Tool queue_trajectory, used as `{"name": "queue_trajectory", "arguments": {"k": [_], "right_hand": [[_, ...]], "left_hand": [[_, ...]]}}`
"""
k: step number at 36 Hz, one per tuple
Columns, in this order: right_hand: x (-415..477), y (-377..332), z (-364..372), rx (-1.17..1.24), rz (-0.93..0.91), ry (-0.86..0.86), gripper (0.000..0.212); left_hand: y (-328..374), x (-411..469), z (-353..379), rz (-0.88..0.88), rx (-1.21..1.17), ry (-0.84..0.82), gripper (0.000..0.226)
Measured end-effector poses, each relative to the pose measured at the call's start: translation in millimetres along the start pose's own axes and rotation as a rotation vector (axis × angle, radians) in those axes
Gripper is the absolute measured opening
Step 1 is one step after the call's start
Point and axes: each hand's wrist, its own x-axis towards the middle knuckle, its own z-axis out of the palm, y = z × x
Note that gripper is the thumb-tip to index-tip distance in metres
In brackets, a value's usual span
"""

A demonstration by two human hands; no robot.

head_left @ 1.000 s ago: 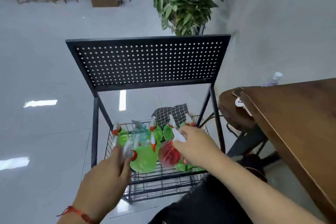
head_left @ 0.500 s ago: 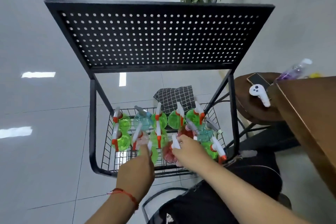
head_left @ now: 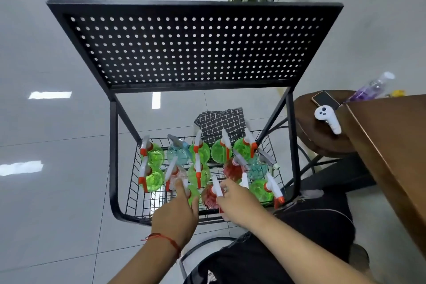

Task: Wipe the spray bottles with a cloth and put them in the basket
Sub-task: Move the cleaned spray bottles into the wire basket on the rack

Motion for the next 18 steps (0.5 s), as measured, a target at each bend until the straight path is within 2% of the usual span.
{"name": "queue_trajectory", "arguments": {"k": [3, 7, 14, 18], "right_hand": [[-11.0, -4.1, -10.0, 0.007, -0.025, 0.009, 0.019], [-26.8, -3.4, -27.2, 0.074, -0.044, 0.033, 0.032], [-80.4, 3.8, -77.9, 0.259, -0.145, 0.179, 0.023], [-116.2, 15.3, -111.1, 0.347, -0.17, 0.3, 0.02]], "left_hand": [[3.9, -8.6, -15.1, 0.006, 0.044, 0.019, 0.07], [8.8, -21.5, -38.5, 0.049, 0.038, 0.043, 0.07], [41.3, -36.4, -71.6, 0.299, -0.009, 0.132, 0.062], [79.9, -50.4, -85.9, 0.446, 0.039, 0.21, 0.066]]}}
